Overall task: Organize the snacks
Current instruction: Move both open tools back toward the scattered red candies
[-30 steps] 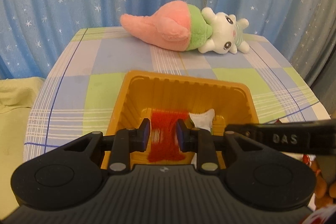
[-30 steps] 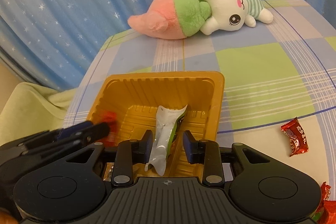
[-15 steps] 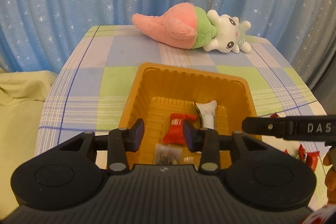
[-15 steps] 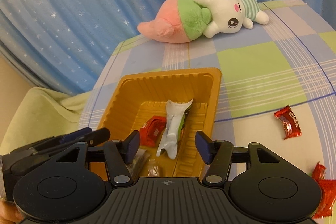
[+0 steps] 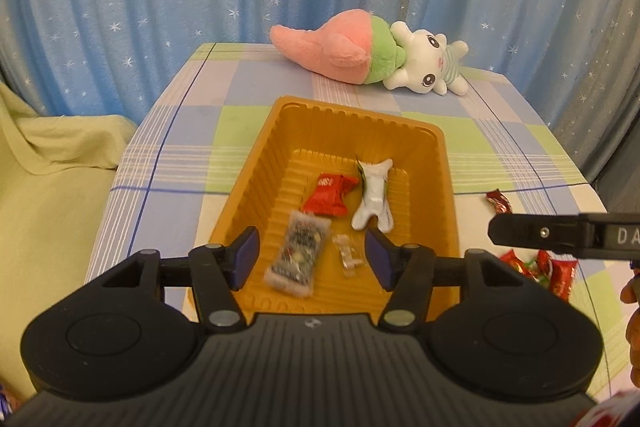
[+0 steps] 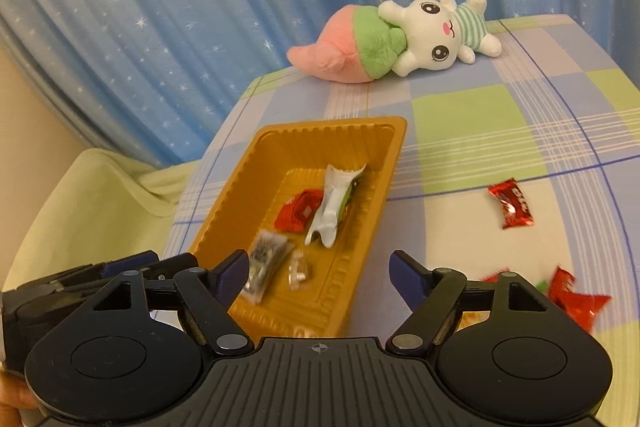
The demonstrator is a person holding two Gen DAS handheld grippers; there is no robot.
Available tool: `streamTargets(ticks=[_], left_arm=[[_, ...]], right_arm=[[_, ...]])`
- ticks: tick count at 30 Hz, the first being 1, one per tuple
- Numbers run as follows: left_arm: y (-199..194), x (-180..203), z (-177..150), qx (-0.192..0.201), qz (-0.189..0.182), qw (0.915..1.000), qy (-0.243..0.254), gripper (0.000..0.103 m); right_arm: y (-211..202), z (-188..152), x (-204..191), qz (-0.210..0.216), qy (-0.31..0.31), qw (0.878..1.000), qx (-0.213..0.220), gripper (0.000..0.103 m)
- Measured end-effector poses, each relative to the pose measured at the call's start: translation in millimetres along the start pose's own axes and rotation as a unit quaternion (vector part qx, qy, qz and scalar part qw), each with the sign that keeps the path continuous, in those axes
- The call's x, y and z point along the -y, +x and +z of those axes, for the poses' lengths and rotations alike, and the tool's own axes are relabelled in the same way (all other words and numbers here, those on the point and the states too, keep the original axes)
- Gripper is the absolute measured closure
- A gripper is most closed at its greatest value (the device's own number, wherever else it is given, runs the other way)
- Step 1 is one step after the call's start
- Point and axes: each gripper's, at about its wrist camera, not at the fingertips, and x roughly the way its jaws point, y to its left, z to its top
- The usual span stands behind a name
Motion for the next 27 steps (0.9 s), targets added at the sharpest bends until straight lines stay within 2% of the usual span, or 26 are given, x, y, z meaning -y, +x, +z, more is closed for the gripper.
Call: streamTargets(ticks=[15, 27], left_arm=[[-68.9, 62.6, -69.7, -0.017, 0.025, 0.9994, -0.016, 0.04], [-92.5, 111.7, -114.9, -0.039, 0.02, 0.9989, -0.015, 0.039]], right_arm=[[-77.9, -58.1, 38.2, 0.012, -0.037, 0.999, -0.033, 0.019], [-124.8, -93.8, 90.1, -0.007, -0.023, 0.998, -0.05, 0.019]])
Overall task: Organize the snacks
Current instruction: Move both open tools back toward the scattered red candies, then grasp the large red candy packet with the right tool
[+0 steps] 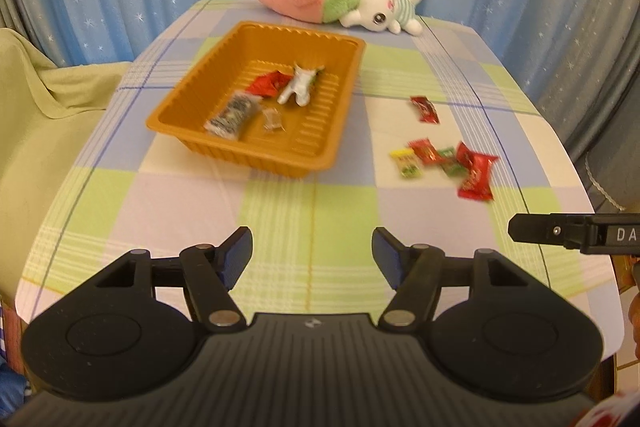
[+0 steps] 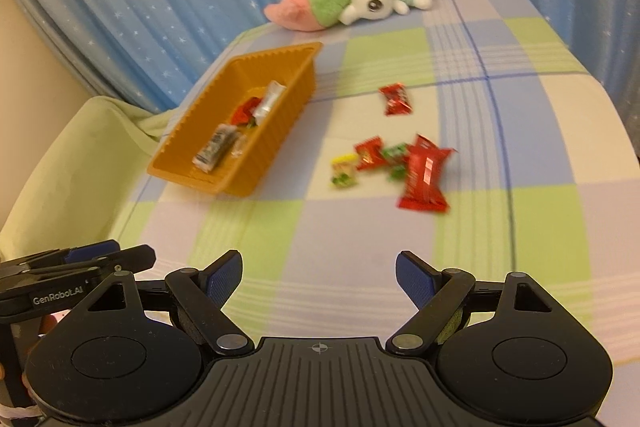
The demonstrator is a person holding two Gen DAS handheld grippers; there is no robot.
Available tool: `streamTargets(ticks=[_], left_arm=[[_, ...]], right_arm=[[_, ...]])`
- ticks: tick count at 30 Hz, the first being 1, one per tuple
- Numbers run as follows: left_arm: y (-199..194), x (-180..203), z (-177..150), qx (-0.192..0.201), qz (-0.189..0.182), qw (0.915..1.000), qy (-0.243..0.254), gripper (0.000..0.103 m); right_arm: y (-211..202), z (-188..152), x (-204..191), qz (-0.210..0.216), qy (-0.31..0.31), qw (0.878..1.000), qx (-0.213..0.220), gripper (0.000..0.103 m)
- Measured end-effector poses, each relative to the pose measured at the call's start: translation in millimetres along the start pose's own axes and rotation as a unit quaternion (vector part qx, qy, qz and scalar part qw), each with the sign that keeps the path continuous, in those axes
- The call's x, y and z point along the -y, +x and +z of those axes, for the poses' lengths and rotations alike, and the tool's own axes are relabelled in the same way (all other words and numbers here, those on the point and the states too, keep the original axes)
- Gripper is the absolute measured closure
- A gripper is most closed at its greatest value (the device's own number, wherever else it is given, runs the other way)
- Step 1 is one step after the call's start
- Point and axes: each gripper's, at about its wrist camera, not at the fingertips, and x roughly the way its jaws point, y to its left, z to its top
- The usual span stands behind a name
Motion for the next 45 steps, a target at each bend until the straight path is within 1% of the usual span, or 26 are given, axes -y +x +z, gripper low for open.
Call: streamTargets(ticks=[9, 18, 30, 45], left_arm=[[4.3, 36.7, -19.1, -0.024, -0.024, 0.9989, 0.033, 0.039], [19.3, 59.3, -18.6, -0.041, -0.045, 0.9962, 0.062, 0.039], [47.2, 68.5, -5.4, -0.048, -0.049, 0.9946, 0.078, 0.039], [84.6, 78.6, 18.8, -0.05, -0.061, 0.9926, 0.092, 0.039]], right_arm=[[-13.1, -22.8, 25.0, -0.022, 0.016, 1.0, -0.01, 0.019], [-13.9, -31.5, 36.3, -0.045, 0.021, 0.999, -0.013, 0.019], [-4.5, -24.5, 48.6, -0.082, 0.03, 0.996, 0.001, 0.019], [15.6, -6.4, 58.3, -0.106, 0.026, 0.993, 0.037, 0.02]])
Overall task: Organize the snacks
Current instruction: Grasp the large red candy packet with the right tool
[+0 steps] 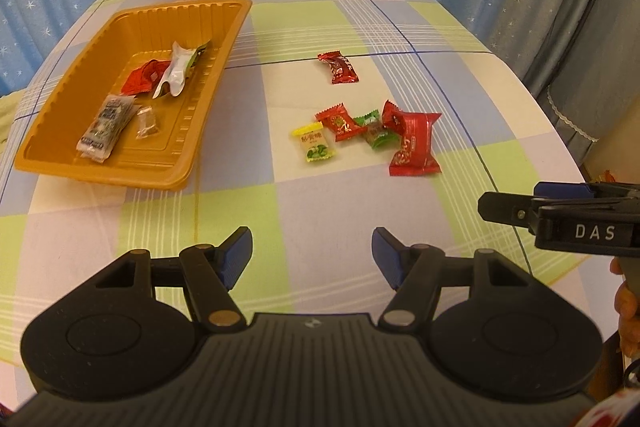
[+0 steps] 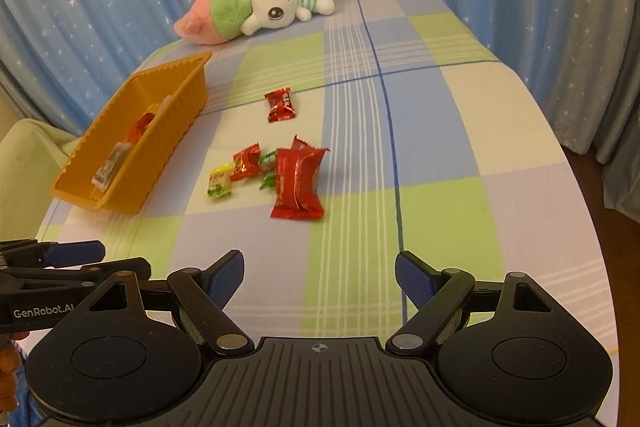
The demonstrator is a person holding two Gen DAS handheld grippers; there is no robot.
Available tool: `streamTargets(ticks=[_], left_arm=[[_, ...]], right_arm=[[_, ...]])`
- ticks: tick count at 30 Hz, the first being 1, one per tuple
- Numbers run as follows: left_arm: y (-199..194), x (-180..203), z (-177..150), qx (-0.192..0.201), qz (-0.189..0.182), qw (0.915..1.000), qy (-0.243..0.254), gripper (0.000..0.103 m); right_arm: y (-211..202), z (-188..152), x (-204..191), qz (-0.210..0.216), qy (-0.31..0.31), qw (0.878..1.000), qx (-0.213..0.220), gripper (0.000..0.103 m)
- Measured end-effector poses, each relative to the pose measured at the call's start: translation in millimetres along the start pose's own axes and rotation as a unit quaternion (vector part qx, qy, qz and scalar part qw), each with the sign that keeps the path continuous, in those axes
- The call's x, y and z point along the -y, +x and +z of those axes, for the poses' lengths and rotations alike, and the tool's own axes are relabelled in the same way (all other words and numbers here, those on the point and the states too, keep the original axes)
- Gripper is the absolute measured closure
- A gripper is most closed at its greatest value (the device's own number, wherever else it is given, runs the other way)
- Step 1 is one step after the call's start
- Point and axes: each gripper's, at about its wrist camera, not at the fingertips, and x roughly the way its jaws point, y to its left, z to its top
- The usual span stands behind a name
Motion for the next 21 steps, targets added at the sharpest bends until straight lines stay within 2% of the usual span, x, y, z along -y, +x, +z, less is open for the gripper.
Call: streamTargets(ticks=[3, 17, 21], left_arm=[[6.8, -0.9, 5.0, -0.001, 0.0, 1.0, 0.001, 0.039], [32.1, -8.2, 29.4, -0.001, 0.001, 1.0, 0.002, 0.04], [36.8, -10.1, 33.7, 0.0, 0.0, 1.0, 0.003, 0.04]], right_arm=[[7.1, 2.9, -2.7, 0.0, -0.003, 1.0, 0.005, 0.021], [45.1, 25.2, -17.5, 0.009, -0.023, 1.0, 0.015, 0.044], [55.8, 31.4, -21.1, 0.007, -0.029, 0.999, 0.018, 0.047]])
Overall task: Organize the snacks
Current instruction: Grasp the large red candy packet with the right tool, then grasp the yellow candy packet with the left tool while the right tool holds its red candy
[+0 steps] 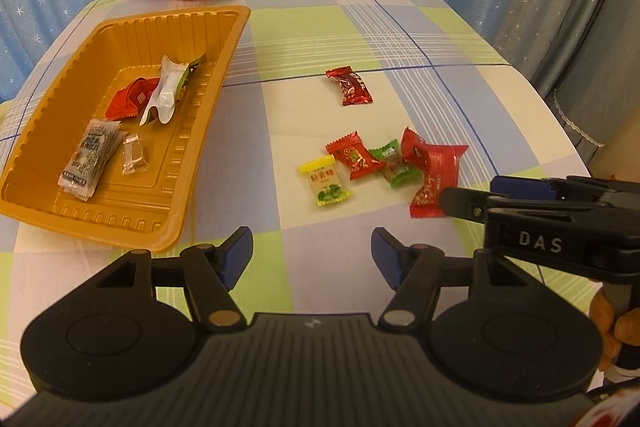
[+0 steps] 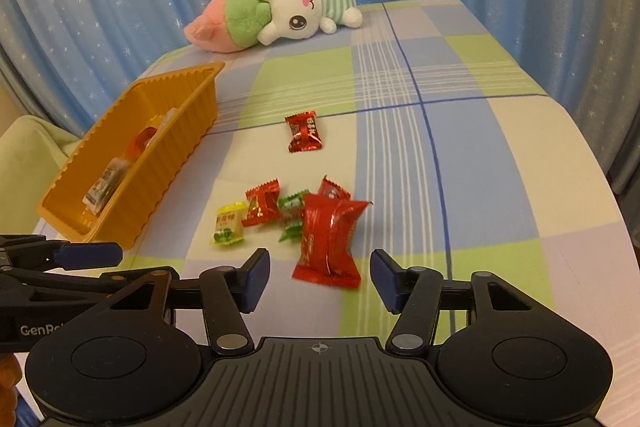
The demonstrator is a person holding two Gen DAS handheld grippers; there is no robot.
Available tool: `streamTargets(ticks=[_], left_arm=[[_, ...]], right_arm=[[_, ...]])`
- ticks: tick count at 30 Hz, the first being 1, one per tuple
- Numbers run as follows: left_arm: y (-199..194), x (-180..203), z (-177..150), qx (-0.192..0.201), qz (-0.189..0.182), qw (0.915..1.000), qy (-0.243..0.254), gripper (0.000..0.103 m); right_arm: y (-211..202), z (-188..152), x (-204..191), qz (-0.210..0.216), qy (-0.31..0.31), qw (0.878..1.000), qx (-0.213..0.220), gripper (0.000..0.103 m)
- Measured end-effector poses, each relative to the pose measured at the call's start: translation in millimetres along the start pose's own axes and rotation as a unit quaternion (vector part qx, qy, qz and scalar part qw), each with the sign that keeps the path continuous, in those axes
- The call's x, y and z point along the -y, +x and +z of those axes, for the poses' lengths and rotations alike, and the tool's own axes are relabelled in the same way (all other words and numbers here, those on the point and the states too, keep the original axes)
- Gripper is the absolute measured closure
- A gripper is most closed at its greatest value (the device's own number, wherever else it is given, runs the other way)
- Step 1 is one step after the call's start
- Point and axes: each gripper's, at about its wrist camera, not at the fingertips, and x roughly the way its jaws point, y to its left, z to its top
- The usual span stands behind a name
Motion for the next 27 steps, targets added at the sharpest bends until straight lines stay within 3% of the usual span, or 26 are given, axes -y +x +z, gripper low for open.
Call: streamTargets(ticks=[15, 22, 27], left_arm=[[18.2, -3.1, 14.4, -0.002, -0.002, 1.0, 0.003, 0.04], [24.9, -2.5, 17.5, -0.002, -0.003, 1.0, 0.006, 0.041], [34.4, -2.5, 21.5, -0.005, -0.005, 1.0, 0.006, 0.051]], right_arm=[[33.4, 9.0, -1.0, -0.014, -0.006, 1.0, -0.016, 0.061], [34.9, 9.0, 5.1, -0.015, -0.003, 1.0, -0.012, 0.074], [28.4, 11.3, 14.8, -0.015, 0.013, 1.0, -0.006, 0.075]])
